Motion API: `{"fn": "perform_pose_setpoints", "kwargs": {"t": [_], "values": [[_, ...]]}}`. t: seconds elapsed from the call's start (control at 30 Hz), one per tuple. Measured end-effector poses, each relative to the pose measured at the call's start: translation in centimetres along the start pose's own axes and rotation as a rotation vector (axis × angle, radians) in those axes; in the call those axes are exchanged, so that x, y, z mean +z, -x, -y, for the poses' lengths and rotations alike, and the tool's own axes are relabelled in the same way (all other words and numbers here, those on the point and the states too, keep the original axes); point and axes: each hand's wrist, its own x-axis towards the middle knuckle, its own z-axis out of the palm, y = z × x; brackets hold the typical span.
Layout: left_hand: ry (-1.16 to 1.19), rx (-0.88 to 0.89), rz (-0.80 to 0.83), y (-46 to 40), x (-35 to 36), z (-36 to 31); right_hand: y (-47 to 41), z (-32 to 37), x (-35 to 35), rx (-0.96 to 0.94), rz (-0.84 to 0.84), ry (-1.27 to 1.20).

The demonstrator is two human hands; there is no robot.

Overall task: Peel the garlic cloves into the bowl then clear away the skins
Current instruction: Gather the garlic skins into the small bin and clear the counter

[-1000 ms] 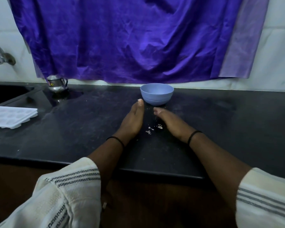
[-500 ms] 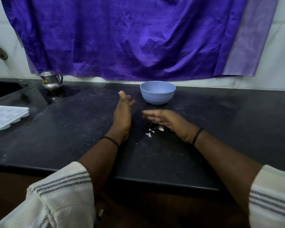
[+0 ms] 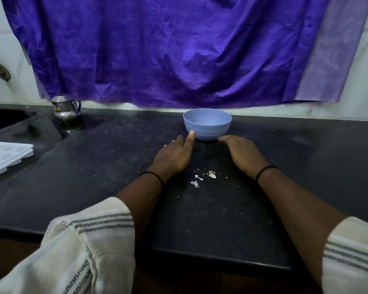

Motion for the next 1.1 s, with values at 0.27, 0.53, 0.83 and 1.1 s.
{"fn": "perform_pose_setpoints", "kwargs": {"t": [0.27,0.53,0.83,1.1], "values": [[0.117,0.092,0.107,-1.4,0.4,0.9,-0.6,0.1,1.1,-0.045,0.300,0.440],[0.664,0.115,-0.144,-1.4,-0.3,2.1,-0.2,0.4,1.0,-0.082,0.052,-0.128],[0.536,0.117,0.144,0.9,-0.5,1.7,2.9,1.5,1.6,-0.122,0.407,-0.291],[0.670,0.106,-0.141,3.8,-1.2,1.7,4.8,1.9,1.3,-0.029,0.323,0.645]]}}
